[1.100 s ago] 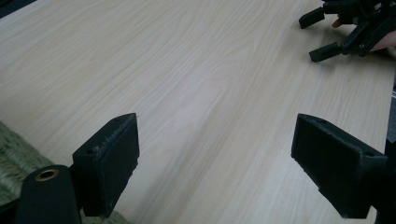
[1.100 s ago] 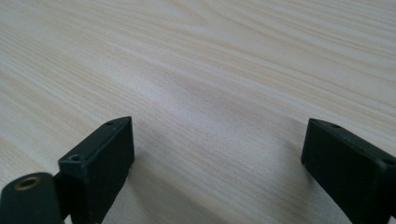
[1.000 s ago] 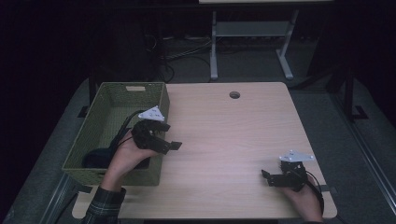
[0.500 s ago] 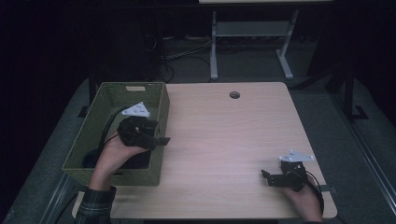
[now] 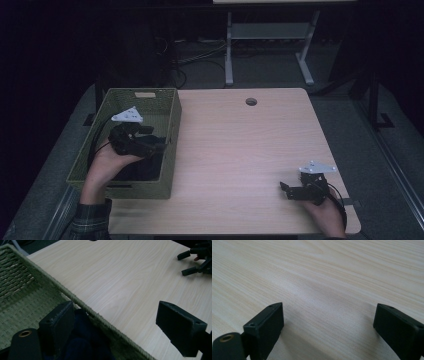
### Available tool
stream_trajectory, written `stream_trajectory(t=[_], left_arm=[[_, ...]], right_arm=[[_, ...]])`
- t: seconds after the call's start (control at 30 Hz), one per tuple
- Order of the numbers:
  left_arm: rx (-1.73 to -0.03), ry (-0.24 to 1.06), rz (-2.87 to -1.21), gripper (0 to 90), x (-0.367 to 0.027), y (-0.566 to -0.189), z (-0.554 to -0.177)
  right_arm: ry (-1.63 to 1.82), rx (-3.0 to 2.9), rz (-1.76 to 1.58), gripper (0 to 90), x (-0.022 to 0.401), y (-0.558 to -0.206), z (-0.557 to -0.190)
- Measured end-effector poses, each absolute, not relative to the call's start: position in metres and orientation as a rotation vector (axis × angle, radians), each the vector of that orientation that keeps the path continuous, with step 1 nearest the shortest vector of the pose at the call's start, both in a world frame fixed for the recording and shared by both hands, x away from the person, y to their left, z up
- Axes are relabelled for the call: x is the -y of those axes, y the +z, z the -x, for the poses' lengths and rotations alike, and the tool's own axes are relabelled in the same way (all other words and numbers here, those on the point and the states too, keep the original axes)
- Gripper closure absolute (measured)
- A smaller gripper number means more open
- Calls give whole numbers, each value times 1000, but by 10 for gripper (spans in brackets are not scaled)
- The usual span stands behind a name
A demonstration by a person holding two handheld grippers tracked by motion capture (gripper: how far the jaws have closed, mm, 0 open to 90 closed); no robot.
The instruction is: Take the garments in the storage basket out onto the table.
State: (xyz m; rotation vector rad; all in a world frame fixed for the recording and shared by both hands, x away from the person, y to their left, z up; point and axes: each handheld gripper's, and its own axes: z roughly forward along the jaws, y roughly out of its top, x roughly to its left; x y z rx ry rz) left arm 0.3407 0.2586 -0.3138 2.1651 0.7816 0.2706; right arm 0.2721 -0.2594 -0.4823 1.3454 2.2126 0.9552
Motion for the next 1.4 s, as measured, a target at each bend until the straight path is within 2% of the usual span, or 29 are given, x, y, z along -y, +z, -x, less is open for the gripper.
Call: stream_trajectory(t=[0.93, 1.4], left_arm=[[-984, 315, -2160, 148, -320, -324, -343], [-1038, 244, -2222, 149, -330, -343, -349]], right_arm=[[956, -2214, -1346, 92, 259, -482, -272], [954, -2212, -1347, 92, 259, -482, -272]])
